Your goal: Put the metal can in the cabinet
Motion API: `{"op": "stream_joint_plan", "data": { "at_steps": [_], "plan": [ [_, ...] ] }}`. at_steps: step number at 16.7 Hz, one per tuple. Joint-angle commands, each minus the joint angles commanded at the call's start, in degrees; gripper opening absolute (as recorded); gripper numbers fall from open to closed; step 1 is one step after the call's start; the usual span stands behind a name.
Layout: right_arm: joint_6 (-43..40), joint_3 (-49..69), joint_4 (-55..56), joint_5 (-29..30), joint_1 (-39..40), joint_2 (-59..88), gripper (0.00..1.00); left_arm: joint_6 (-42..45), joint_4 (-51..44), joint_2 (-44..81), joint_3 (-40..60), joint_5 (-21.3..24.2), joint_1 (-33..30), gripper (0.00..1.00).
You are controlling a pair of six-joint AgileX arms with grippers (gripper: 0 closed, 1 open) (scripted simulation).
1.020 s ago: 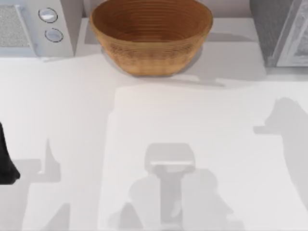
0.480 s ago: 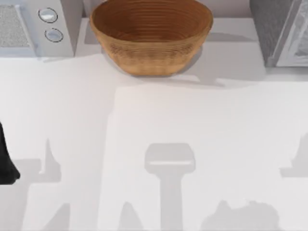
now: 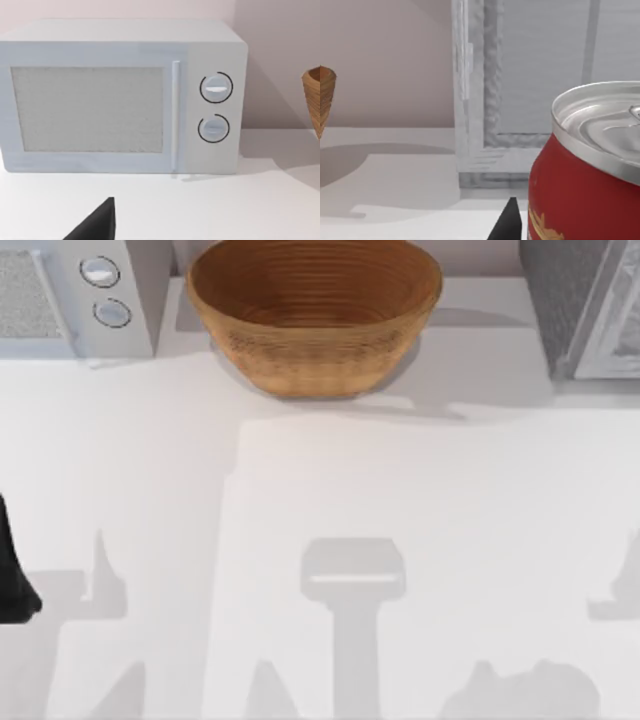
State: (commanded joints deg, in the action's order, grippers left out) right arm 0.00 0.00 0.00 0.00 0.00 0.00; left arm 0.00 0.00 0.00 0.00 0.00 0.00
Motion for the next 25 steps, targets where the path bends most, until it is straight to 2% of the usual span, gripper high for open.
{"op": "stream_joint_plan", "data": {
  "at_steps": [6,25],
  "plan": [
    [0.36,5.33,-1.41,0.48,0.98,4.67,0.0,0.0,0.0,0.0,0.0,0.0,0.0,1.0],
    [0.82,57.57,-13.39,6.66,5.93,43.31,0.0,0.0,0.0,0.0,0.0,0.0,0.0,1.0]
  ]
}}
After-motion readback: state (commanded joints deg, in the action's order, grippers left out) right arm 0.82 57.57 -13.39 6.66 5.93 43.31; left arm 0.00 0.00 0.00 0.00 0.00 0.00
